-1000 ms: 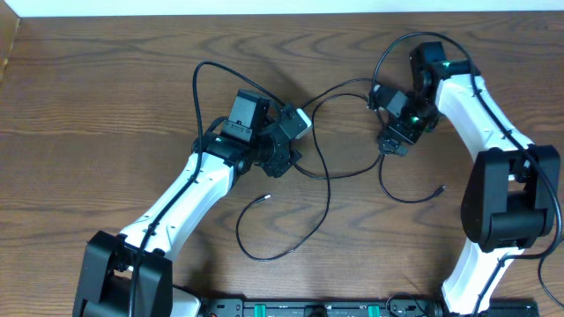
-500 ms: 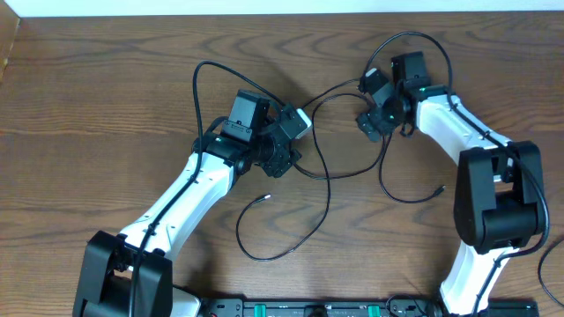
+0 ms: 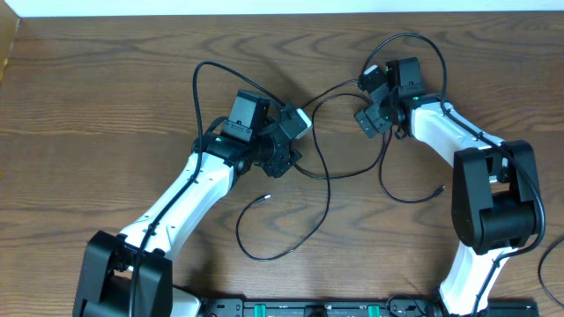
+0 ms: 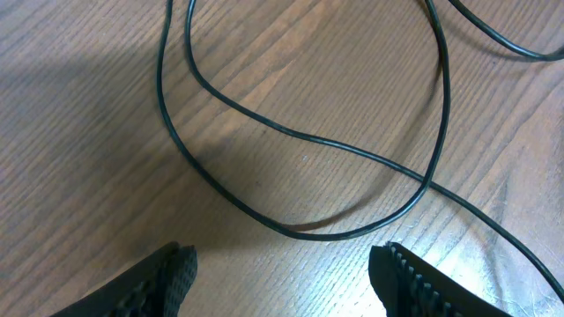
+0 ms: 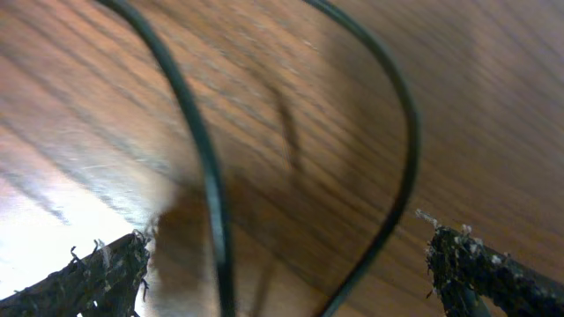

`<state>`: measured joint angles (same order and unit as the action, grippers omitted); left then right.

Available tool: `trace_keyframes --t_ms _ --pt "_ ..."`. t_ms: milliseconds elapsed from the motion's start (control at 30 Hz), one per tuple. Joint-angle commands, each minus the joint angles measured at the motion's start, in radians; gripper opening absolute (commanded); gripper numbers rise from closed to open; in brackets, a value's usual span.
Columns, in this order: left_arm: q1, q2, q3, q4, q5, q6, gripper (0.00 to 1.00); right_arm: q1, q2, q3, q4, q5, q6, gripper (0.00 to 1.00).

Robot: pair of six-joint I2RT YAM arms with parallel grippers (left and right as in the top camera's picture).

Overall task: Untangle cables
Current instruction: 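Bring the right gripper back to the remaining black cable and grasp it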

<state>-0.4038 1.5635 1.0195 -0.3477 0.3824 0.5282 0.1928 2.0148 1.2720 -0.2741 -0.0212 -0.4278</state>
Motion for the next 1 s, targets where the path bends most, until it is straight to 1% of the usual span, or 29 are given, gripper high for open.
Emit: trace_keyframes --t_ms 0,200,367,433,500,533,633,667,700,733,767,800,933,967 --pt "-0.001 0.011 -0.001 -0.002 0.002 0.013 0.69 -0.021 0.002 -0.008 0.021 0.045 -0.016 0.99" --pt "-0.001 0.011 -0.001 -0.002 0.002 0.013 0.69 -0.05 0.019 -0.008 0.044 0.031 -0.014 0.99" --pt "-0.001 0.011 -0.001 -0.002 0.002 0.013 0.69 -0.061 0.072 -0.008 0.05 -0.061 -0.014 0.99" --pt "-0.001 0.011 -0.001 -0.002 0.002 0.013 0.69 -0.061 0.095 -0.008 0.051 -0.068 -0.013 0.99" --pt "-0.001 0.011 -0.001 -0.002 0.002 0.013 0.69 -0.06 0.116 -0.008 0.051 -0.069 -0.013 0.98" --pt "-0.001 0.011 -0.001 -0.002 0.002 0.013 0.69 -0.06 0.125 -0.008 0.05 -0.068 -0.013 0.96" --pt "-0.001 0.011 -0.001 -0.002 0.002 0.013 0.69 -0.06 0.146 -0.008 0.046 -0.081 -0.013 0.83" --pt "-0.001 0.011 -0.001 -0.002 0.002 0.013 0.69 -0.06 0.15 -0.008 0.044 -0.096 -0.011 0.67" --pt "-0.001 0.011 -0.001 -0.002 0.002 0.013 0.69 -0.06 0.155 -0.008 0.044 -0.107 -0.009 0.4" --pt "-0.001 0.011 -0.001 -0.002 0.002 0.013 0.69 -0.06 0.157 -0.008 0.044 -0.118 0.008 0.26" --pt "-0.001 0.011 -0.001 -0.002 0.002 0.013 0.69 -0.06 0.16 -0.008 0.045 -0.122 0.018 0.18" --pt "-0.001 0.011 -0.001 -0.002 0.002 0.013 0.69 -0.06 0.16 -0.008 0.046 -0.128 0.024 0.11" --pt "-0.001 0.011 -0.001 -0.002 0.002 0.013 0.69 -0.06 0.16 -0.008 0.033 -0.152 0.024 0.01" --pt "-0.001 0.011 -0.001 -0.002 0.002 0.013 0.69 -0.06 0.16 -0.008 0.022 -0.159 0.025 0.01"
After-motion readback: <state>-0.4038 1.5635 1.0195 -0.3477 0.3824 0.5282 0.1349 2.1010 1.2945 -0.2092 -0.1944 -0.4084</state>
